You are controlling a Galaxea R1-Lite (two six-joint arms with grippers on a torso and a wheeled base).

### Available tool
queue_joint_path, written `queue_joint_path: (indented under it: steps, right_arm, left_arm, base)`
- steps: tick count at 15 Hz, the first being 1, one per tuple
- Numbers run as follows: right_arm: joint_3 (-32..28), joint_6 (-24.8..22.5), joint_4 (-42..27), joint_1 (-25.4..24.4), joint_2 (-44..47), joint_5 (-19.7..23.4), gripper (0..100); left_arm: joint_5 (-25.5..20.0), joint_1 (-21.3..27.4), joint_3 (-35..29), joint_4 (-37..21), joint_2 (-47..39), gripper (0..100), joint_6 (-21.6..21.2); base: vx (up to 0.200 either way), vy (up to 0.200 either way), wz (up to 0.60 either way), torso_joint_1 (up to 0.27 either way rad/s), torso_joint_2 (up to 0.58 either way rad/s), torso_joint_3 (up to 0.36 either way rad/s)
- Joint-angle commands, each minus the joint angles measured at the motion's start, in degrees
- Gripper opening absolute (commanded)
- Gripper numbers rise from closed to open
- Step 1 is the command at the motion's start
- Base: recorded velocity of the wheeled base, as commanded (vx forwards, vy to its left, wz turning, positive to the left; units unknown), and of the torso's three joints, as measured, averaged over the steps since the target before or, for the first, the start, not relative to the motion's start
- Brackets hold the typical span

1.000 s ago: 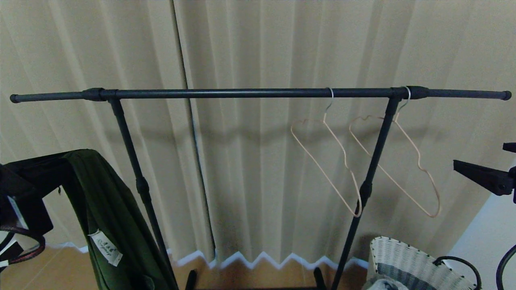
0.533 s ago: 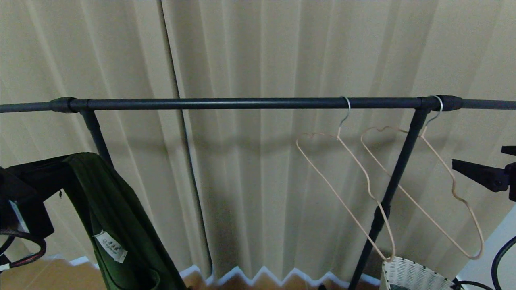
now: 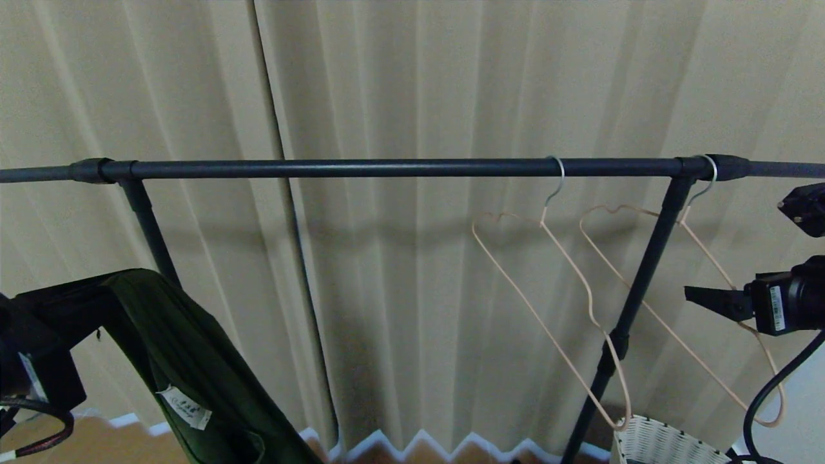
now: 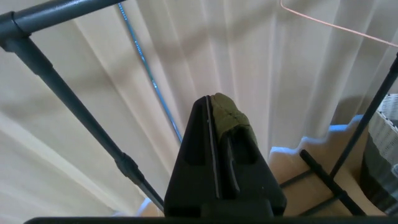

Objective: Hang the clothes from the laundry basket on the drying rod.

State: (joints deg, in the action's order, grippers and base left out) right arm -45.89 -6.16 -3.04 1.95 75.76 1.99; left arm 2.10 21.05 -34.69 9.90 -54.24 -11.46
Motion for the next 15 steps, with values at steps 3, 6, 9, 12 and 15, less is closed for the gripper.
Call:
queue_joint_path:
  steps: [3, 6, 9, 12, 15]
  right_arm:
    - [0.01, 0.79, -0.13, -0.37, 3.69, 0.03, 100]
    - [0.09, 0.71, -0.22, -0.46, 3.6, 0.03, 100]
    - [0.09, 0.71, -0.22, -0.81, 3.86, 0.03, 100]
    - [0.18, 0.71, -0.22, -1.34, 3.86, 0.03, 0]
    - [0.09, 0.71, -0.39, -1.34, 3.25, -0.05, 0]
  left_arm:
    - [0.01, -0.05, 0.68, 0.03, 0.97, 0, 0.03]
    - [0.01, 0.04, 0.68, -0.06, 0.8, 0, 0.03]
    - [0.01, 0.04, 0.77, -0.06, 0.89, 0, 0.03]
    - [0.01, 0.04, 1.12, -0.06, 0.97, 0, 0.03]
    - [0.01, 0.04, 1.03, -0.06, 0.97, 0, 0.03]
  base:
    - [0.0, 0.0, 0.0, 0.0, 0.0, 0.0]
    - [0.0, 0.0, 0.0, 0.0, 0.0, 0.0]
    - [0.0, 0.0, 0.0, 0.0, 0.0, 0.0]
    - [0.0, 0.0, 0.0, 0.0, 0.0, 0.0]
    - [0.0, 0.0, 0.0, 0.0, 0.0, 0.0]
